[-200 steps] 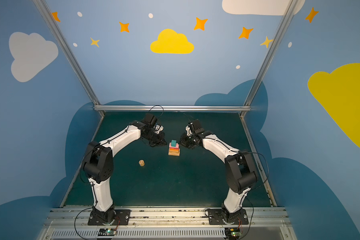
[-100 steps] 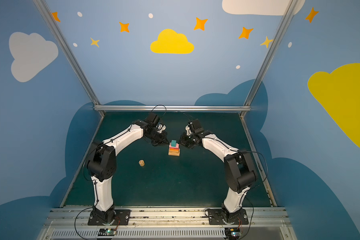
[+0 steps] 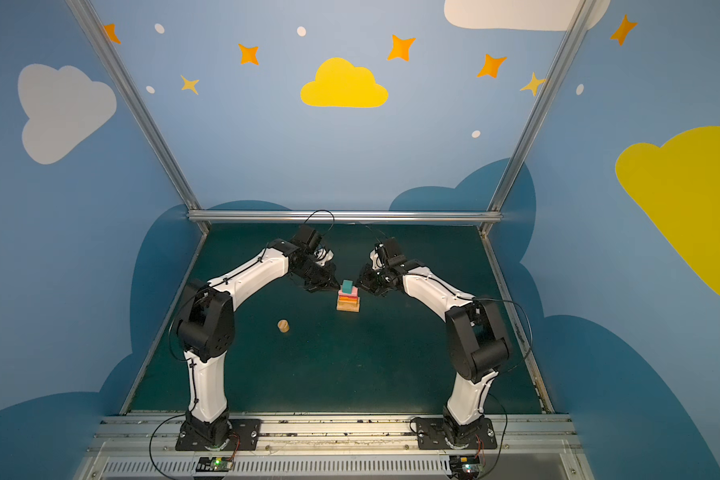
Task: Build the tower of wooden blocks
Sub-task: 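Press both grippers against the teal cube's sides to square it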
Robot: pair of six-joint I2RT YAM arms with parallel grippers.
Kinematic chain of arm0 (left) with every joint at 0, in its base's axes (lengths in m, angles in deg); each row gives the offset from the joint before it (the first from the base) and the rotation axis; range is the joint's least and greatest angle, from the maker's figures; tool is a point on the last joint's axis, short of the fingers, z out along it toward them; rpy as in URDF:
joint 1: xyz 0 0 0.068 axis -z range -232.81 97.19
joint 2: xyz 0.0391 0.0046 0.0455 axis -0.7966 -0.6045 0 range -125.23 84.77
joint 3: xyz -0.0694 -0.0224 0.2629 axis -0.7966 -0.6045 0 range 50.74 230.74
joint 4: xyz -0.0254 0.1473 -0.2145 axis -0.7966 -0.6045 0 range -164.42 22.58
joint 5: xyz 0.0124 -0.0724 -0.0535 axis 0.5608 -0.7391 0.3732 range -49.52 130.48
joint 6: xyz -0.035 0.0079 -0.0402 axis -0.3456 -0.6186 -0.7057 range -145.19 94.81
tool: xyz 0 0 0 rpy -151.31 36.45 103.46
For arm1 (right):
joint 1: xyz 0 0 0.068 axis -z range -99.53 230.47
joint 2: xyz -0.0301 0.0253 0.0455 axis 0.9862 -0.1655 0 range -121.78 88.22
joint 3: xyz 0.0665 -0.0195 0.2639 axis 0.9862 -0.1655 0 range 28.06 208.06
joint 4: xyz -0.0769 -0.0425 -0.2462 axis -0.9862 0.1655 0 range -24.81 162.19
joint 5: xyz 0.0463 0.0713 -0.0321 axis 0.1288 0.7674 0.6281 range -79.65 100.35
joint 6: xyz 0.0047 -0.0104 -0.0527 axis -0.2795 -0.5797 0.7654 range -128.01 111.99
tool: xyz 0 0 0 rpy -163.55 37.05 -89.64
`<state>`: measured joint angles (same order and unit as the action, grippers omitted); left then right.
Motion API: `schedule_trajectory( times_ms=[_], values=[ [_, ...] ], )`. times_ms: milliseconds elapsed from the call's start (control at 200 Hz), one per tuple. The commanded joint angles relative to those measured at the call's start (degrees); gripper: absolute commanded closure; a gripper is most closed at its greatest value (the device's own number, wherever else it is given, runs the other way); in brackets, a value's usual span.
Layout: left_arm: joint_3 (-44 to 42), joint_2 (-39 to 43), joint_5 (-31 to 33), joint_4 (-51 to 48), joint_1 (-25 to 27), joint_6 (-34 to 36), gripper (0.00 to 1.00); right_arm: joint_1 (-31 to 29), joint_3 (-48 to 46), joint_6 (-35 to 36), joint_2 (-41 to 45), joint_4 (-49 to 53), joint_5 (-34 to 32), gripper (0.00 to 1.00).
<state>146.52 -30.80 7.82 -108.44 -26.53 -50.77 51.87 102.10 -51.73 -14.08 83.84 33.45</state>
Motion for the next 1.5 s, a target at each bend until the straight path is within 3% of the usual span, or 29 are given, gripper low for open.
schedule_trajectory(
  times_ms=[0,1497],
  values=[
    [1.4,-1.1,-0.4,-1.2,0.2,0.1,0.96,-0.2,1.5,-0.1,-0.5,-0.2,0.3,1.0],
    [4.6,-3.0,1.6,-3.9,0.7,0.7,0.96,-0.4,0.7,-0.8,-0.7,-1.0,0.8,1.0]
  ],
)
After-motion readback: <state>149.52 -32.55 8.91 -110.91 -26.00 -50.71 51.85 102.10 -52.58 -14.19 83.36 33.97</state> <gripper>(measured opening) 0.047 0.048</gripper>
